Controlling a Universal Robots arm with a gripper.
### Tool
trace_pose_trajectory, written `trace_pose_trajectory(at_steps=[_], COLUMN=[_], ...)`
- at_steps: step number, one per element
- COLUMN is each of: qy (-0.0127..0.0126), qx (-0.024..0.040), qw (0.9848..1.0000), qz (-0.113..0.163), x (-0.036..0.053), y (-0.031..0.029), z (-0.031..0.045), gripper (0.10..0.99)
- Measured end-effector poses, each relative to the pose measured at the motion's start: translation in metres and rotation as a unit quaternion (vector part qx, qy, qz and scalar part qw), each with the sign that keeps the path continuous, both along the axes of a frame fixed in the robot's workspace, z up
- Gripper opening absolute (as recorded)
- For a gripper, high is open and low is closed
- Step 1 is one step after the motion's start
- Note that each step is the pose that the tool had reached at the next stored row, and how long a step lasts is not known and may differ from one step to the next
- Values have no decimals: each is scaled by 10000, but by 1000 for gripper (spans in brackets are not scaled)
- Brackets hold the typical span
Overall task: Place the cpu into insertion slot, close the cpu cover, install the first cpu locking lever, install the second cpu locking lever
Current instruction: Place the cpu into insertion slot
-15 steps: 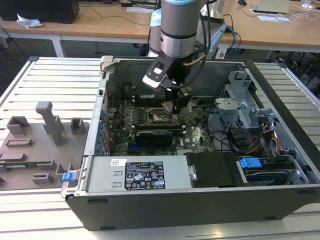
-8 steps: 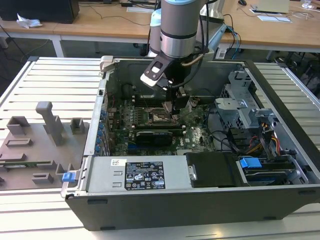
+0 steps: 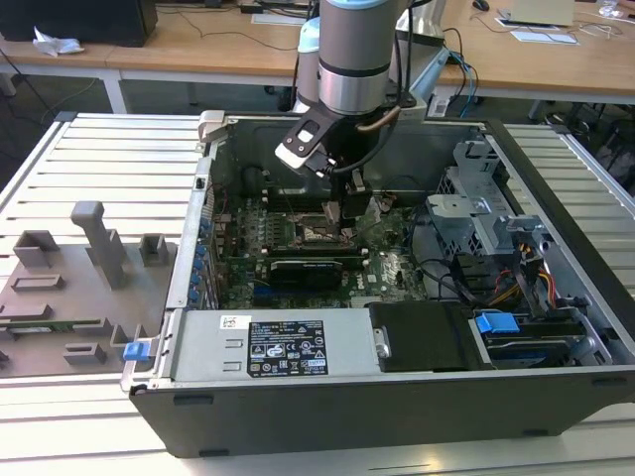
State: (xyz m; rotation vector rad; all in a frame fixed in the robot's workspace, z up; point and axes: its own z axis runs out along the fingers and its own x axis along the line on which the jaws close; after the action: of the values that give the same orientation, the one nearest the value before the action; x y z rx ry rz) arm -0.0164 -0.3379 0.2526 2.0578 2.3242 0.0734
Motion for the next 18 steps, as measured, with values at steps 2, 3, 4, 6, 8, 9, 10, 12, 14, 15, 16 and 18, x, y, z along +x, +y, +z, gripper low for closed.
trace_pose_trajectory(at_steps=[2,3,4,6,8,9,10,12,14,15,16,18], qy=[0,0,0,0,0,0,0,0,0,0,0,0], qx=[-1,-2,-3,-4,-4,-4,-5,-5,-6,-6,-6,-7], qw=[10000,9999,9999,9998,9995,9994,9993,9990,9986,9985,9982,9977], qz=[-83,-116,-158,-223,-303,-345,-386,-447,-520,-554,-596,-677], x=[0,0,0,0,0,0,0,0,0,0,0,0], y=[0,0,0,0,0,0,0,0,0,0,0,0], z=[0,0,0,0,-1,-1,-1,-1,-2,-2,-2,-2], gripper=[545,545,545,545,545,545,545,545,545,545,545,545])
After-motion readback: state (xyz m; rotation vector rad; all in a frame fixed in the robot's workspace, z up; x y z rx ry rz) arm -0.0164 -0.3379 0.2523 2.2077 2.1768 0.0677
